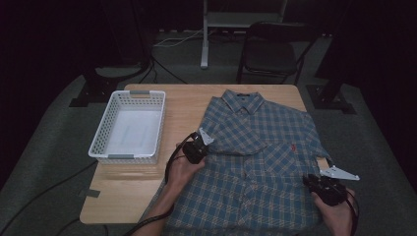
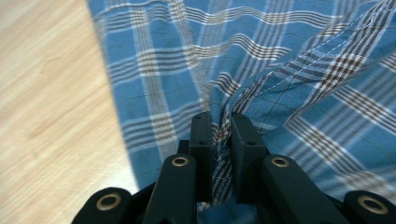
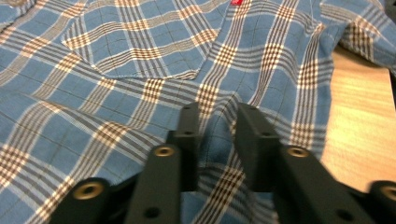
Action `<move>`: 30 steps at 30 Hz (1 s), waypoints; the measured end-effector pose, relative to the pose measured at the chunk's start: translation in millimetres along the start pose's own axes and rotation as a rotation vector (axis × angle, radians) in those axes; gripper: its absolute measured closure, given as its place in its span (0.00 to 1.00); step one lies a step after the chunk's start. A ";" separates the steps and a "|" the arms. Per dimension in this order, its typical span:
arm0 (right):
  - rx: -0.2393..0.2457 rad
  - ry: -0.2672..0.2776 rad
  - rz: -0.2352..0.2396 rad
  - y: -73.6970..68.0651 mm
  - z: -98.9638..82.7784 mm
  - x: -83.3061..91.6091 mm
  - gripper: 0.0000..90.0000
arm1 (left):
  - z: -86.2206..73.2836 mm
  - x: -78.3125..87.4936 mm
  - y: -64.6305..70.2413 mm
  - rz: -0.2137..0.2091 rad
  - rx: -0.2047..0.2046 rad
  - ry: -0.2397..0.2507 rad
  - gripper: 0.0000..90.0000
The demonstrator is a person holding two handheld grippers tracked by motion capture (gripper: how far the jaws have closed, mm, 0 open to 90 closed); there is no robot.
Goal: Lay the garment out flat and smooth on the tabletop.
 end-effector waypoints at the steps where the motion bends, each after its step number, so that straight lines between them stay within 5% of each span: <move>1: -0.003 0.006 -0.002 0.6 0.6 -1.0 0.87 | 0.0 0.0 0.0 0.000 0.000 0.000 0.91; 5: 0.015 0.001 -0.016 0.1 3.5 -4.0 0.96 | -0.9 -3.0 -15.7 0.050 0.024 -0.006 0.91; 16: 0.045 -0.041 -0.091 11.5 10.8 -5.8 0.98 | 3.6 6.7 -36.0 0.117 0.081 0.027 0.91; 30: -0.017 0.007 -0.152 40.3 20.5 11.9 0.98 | -6.9 7.7 -54.2 0.126 0.176 0.012 0.92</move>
Point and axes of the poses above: each handheld gripper's, and its own axes: x roughly backward along the jaws, z roughly out of its top, y roughly to its right, the point moved 6 cm from there along -x, roughly forward along the jaws, and after that the axes turned 5 degrees about z, right-handed, at the moved point
